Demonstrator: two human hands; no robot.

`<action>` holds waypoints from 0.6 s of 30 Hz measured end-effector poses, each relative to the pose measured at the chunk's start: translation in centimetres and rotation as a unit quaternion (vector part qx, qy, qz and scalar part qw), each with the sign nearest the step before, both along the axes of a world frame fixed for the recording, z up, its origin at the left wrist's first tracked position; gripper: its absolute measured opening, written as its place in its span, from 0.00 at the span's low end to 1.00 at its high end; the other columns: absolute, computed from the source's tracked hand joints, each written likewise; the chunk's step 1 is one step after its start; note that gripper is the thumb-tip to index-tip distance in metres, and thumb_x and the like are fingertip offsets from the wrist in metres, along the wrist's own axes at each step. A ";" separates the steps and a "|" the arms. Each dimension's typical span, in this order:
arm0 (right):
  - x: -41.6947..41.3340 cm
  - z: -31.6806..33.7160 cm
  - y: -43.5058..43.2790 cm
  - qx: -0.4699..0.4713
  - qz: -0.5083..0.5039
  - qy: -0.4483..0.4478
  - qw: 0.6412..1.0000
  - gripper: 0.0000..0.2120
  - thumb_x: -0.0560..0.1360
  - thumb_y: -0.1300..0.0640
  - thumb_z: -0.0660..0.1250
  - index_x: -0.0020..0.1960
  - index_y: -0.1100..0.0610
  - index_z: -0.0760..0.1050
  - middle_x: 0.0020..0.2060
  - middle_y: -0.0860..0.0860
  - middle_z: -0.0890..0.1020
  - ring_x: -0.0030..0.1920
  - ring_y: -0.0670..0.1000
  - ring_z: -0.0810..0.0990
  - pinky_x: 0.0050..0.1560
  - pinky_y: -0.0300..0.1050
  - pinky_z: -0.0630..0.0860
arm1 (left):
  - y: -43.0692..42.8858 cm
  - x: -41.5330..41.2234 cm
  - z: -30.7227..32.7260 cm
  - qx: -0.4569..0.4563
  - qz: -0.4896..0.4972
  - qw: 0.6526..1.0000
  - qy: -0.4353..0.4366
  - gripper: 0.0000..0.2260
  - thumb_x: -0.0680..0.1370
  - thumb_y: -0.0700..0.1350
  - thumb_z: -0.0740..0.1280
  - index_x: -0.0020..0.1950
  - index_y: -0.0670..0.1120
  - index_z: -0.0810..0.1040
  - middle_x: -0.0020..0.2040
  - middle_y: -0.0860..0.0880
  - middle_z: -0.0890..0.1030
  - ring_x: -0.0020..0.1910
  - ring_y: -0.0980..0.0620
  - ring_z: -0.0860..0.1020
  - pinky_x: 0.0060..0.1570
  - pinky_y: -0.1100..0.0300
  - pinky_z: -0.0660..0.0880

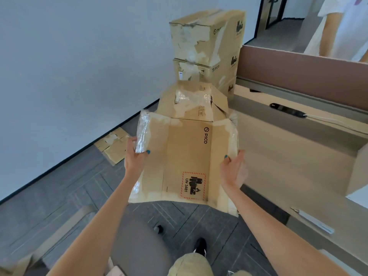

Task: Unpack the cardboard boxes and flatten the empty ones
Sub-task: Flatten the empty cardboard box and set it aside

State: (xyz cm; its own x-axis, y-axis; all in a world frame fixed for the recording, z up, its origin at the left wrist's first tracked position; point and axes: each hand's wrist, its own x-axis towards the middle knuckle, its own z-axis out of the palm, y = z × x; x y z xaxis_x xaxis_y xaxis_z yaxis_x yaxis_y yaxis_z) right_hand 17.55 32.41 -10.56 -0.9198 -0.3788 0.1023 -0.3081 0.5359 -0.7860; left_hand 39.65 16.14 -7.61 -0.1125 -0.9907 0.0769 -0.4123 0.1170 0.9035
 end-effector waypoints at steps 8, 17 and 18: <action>4.2 1.7 -6.5 -0.012 0.101 0.025 0.995 0.08 0.78 0.63 0.61 0.54 0.62 0.65 0.32 0.50 0.69 0.32 0.56 0.73 0.33 0.46 0.69 | -1.7 7.0 0.4 0.011 0.098 0.994 0.046 0.22 0.73 0.33 0.68 0.61 0.52 0.68 0.53 0.52 0.79 0.43 0.50 0.77 0.48 0.42 0.79; 6.9 2.0 -18.7 -0.032 0.194 0.060 0.979 0.09 0.79 0.62 0.60 0.56 0.61 0.64 0.35 0.55 0.75 0.32 0.55 0.71 0.34 0.46 0.63 | -9.0 11.3 -0.1 0.001 0.175 0.981 0.086 0.22 0.72 0.33 0.67 0.62 0.50 0.68 0.56 0.48 0.79 0.45 0.48 0.78 0.45 0.45 0.78; 7.0 2.0 -20.4 -0.032 0.200 0.065 0.977 0.09 0.79 0.62 0.61 0.57 0.62 0.64 0.35 0.54 0.74 0.32 0.54 0.70 0.34 0.46 0.63 | -10.3 11.6 -0.3 0.005 0.182 0.979 0.091 0.22 0.71 0.33 0.67 0.62 0.50 0.68 0.55 0.48 0.79 0.46 0.47 0.78 0.47 0.45 0.79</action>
